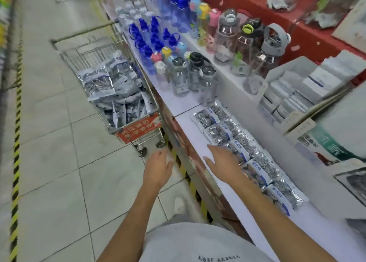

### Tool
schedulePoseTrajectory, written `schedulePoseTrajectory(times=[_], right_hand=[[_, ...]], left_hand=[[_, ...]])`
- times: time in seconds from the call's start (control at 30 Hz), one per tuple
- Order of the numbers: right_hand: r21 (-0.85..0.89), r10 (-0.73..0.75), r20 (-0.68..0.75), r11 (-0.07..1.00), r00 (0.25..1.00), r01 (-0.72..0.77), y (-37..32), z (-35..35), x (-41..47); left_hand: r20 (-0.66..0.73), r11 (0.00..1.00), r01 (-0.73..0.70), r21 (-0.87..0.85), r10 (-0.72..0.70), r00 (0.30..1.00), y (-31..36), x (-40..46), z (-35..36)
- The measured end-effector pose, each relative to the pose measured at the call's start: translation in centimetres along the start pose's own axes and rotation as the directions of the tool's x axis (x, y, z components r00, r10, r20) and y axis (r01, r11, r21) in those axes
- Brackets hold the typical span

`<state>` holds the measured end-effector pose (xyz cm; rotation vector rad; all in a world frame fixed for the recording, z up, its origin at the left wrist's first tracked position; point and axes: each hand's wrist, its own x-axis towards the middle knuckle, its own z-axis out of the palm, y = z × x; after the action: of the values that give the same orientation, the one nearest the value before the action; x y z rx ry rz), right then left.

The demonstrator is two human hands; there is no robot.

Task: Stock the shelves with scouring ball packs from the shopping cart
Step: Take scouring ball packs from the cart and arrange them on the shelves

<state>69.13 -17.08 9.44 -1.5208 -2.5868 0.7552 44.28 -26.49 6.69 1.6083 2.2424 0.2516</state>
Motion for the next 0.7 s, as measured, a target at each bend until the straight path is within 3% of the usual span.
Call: schedulePoseTrajectory(times=[0.3, 0.7], right_hand=[[-0.021, -0.179, 0.104, 0.983, 0.978, 0.182, -10.9, 3.6, 11.1], [0.005, -0.109, 0.256, 0.994, 0.961, 0.112, -17.4, 8.2, 24.2]], left_hand=[[-0.144, 0.953, 0.230, -0.197, -0.260, 0.955, -11.8, 1.0, -3.6], [-0.080, 0.862, 0.366, -0.352, -0.417, 0.905, -22.7, 10.5, -8.4]])
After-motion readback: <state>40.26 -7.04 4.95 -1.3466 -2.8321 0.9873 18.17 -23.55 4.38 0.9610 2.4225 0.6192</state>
